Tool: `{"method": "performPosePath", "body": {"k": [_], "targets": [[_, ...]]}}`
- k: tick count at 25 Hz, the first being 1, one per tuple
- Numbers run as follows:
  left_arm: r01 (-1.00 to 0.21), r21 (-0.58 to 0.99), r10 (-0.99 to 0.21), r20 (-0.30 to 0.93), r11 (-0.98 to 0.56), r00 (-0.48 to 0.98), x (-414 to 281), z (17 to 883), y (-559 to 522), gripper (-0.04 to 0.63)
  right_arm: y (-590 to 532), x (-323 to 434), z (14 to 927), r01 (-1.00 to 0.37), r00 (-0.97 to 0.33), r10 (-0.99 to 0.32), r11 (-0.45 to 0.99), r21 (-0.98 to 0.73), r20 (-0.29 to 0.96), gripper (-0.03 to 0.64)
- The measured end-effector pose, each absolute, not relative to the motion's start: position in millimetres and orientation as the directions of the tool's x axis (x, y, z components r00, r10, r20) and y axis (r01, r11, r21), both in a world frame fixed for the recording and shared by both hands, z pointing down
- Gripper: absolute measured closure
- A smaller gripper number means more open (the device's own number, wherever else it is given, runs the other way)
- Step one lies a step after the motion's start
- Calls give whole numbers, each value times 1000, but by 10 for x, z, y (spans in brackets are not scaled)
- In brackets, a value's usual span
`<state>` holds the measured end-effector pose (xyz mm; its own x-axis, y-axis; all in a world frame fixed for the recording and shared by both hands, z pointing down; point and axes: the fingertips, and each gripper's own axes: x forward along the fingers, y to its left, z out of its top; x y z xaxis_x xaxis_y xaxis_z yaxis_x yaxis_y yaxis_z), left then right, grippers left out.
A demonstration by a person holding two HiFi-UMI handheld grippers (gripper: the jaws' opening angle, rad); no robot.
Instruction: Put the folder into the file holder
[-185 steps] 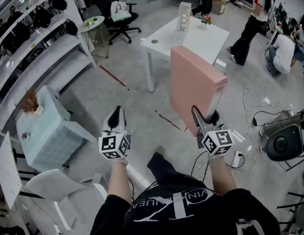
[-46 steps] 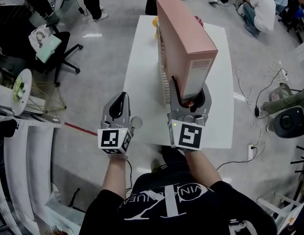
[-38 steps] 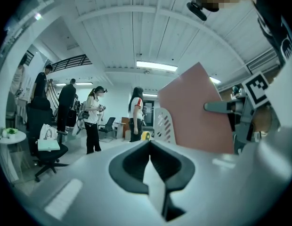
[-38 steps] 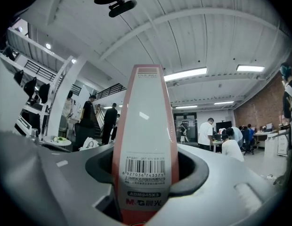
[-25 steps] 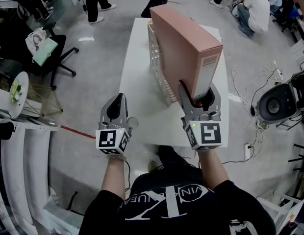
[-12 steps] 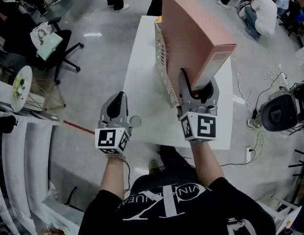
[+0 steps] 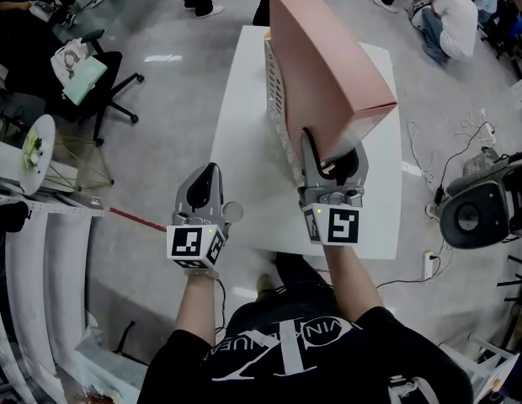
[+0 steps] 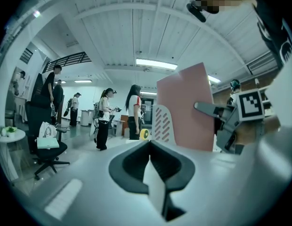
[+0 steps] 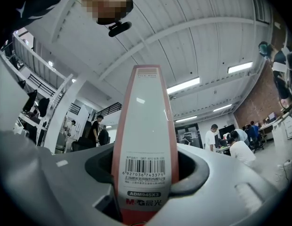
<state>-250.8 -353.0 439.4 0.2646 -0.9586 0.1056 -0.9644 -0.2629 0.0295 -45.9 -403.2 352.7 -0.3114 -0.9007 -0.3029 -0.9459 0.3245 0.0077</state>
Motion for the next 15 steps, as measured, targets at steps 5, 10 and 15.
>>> {"method": "performPosePath", "body": {"k": [5, 10, 15], "targets": [[-961, 31, -956, 98, -274, 275, -2459, 4386, -3582, 595, -4120, -518, 3564, -931, -357, -907, 365, 5, -223, 319], [-960, 35, -956, 91, -279, 281, -2397, 4360, -3575, 595, -4112, -463, 3593, -912, -406, -902, 410, 3, -147, 307], [-953, 42, -949, 89, -299, 301, -2282, 4333, -3601, 595, -4182, -400, 3492, -903, -424, -901, 429, -38, -95, 279]]}}
